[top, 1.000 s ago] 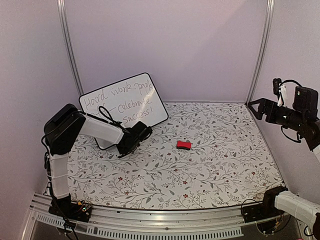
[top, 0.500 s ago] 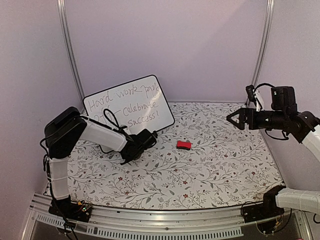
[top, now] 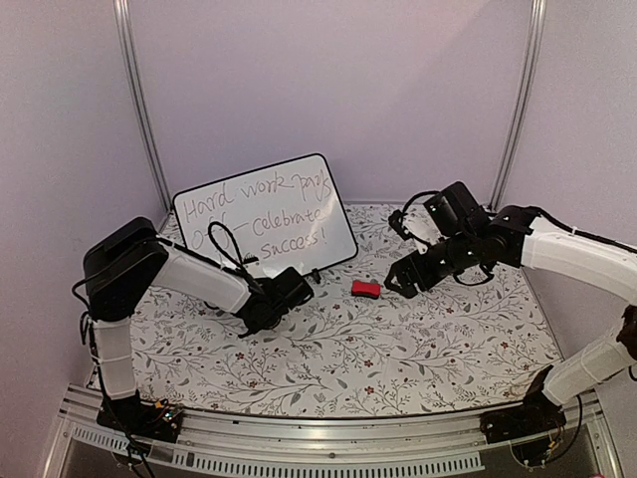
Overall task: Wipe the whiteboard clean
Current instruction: Move the whiteboard, then pick up the whiteboard eraser from the center of the board.
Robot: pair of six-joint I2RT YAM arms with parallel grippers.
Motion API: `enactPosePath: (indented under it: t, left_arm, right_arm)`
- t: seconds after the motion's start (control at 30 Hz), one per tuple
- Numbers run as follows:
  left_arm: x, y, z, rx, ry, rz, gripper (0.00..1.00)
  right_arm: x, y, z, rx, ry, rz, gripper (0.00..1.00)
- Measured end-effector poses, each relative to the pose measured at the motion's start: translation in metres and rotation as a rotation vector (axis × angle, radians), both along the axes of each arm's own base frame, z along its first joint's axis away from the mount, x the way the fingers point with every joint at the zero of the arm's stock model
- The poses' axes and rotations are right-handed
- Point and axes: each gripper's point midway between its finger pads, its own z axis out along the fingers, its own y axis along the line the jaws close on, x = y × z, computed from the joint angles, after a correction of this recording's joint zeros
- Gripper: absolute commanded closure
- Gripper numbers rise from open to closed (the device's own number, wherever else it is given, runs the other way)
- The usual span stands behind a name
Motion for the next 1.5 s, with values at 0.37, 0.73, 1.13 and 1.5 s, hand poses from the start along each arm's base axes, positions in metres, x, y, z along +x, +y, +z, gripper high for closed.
enactPosePath:
  t: [0.37, 0.73, 1.13, 1.5]
  left_arm:
    - [-0.003, -0.002, 0.000, 0.001, 0.002, -0.018, 1.00]
    - [-0.009, -0.006, 0.000, -0.003, 0.011, -0.044, 1.00]
    - [-0.013, -0.009, 0.000, 0.002, 0.000, -0.053, 1.00]
    - [-0.015, -0.009, 0.000, 0.001, -0.006, -0.056, 1.00]
  right_arm:
    - [0.049, 0.051, -0.034, -0.144, -0.023, 0.159, 0.18]
    - [0.063, 0.067, -0.119, -0.307, 0.064, 0.294, 0.22]
    - [0.096, 0.073, -0.130, -0.327, 0.020, 0.308, 0.28]
    - [0.118, 0.061, -0.157, -0.343, 0.056, 0.291, 0.39]
